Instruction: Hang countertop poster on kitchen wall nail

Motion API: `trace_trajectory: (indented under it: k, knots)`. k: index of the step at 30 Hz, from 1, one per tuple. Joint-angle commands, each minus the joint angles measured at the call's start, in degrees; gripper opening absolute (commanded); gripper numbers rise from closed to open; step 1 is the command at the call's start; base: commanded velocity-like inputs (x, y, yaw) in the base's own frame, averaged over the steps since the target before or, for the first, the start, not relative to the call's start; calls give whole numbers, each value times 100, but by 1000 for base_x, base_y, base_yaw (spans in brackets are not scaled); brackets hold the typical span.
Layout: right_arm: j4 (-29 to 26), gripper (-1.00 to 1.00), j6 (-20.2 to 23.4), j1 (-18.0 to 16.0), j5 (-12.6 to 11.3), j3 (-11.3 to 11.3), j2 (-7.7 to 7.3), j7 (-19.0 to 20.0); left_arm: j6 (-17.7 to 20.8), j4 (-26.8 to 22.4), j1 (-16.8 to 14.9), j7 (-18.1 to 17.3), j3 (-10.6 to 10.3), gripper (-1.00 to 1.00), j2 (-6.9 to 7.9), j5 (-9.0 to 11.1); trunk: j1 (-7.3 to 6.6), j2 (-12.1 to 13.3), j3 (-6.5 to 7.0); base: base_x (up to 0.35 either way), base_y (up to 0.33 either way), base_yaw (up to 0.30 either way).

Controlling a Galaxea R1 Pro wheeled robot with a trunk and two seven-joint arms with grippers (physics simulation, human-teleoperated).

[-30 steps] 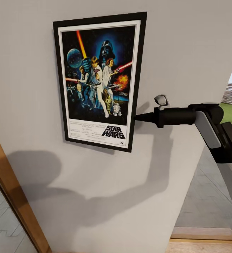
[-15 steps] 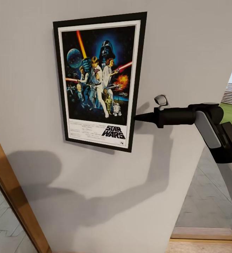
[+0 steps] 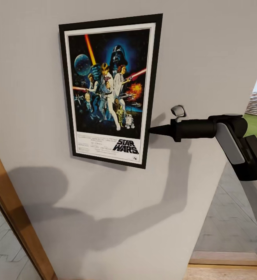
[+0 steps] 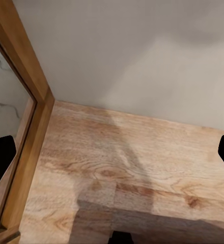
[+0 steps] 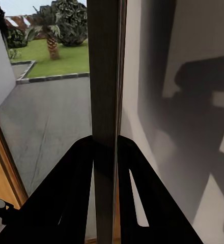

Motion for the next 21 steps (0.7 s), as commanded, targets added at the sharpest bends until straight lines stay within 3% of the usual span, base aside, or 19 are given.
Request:
trace_trajectory:
  k: [1,14,21]
  knots:
    - [2,-100,24,-4,-26,7,-4,-1,0,-2,2,-33,8,100,0,30,2,-3,-1,0,0,0]
    - [2,-100,25,-5,-26,8,-4,-1,1,0,2,-33,9,100,1,30,2,-3,-1,1,0,0]
    - [2,-100,23,-3,-26,8,-4,-9,8,4,2,-33,0,100,1,30,2,-3,-1,165,0,0]
